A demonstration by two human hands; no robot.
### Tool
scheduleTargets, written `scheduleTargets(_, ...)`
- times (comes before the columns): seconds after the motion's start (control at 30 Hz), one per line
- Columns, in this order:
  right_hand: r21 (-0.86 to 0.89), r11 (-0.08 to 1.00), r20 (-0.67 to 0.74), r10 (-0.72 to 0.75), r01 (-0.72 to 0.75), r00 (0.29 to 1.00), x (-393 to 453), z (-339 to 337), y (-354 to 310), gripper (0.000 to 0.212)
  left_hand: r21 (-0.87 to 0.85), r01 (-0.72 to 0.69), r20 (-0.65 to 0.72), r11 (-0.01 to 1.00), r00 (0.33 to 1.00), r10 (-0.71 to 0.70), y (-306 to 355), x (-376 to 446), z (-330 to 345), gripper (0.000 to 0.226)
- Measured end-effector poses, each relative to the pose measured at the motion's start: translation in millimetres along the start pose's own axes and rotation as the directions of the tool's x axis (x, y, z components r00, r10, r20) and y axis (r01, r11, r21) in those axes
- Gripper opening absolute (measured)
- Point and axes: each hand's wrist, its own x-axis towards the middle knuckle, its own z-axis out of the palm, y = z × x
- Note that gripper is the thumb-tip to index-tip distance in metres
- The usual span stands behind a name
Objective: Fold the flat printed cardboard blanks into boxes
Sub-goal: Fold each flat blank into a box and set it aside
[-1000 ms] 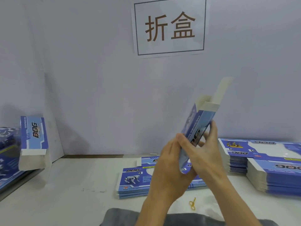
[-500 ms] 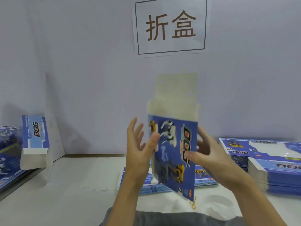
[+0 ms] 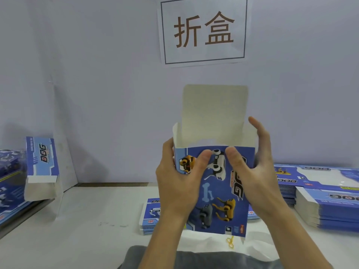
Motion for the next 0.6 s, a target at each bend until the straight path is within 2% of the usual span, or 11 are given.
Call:
scheduleTargets(0.07, 0.041, 0.999, -0.060, 0.038, -0.036, 0.997, 1.7, -1.1, -6.4, 0.078, 0.007, -0.017, 0.053, 1.000, 0.998, 0.016, 5.0, 1.5, 1.4, 0.058)
scheduleTargets(0.13, 0.079, 0.992, -0.083, 0.107, -0.100, 0.991, 1.8, -1.7, -8.2, 0.080, 0.028, -0.041, 0.097, 0.999, 0.995, 0.038, 8.7, 3.3, 0.6, 0.067)
scheduleTargets(0.23, 0.070, 0.993, -0.097, 0.103, -0.096, 0.990, 1.4, 0.3, -7.8, 0.076, 0.037, -0.033, 0.148, 0.999, 0.989, 0.027, 12.5, 4.7, -1.7, 0.079)
scheduleTargets(0.33, 0.076, 0.994, -0.105, 0.082, -0.074, 0.991, 0.3, 2.3, -6.6, 0.072, 0.048, -0.013, 0.169, 0.999, 0.986, 0.004, 12.8, 7.3, -3.1, 0.071)
scheduleTargets(0.47, 0.075, 0.996, -0.093, 0.052, -0.045, 0.994, 1.9, 0.5, -3.8, 0.055, 0.041, 0.049, 0.173, 0.998, 0.983, -0.055, 9.6, 7.6, -2.8, 0.057)
scheduleTargets(0.6, 0.051, 0.996, -0.052, 0.078, -0.075, 0.996, 1.2, -1.1, -3.4, 0.024, -0.017, 0.089, 0.194, 0.996, 0.977, -0.084, 9.1, 4.7, -3.6, 0.036)
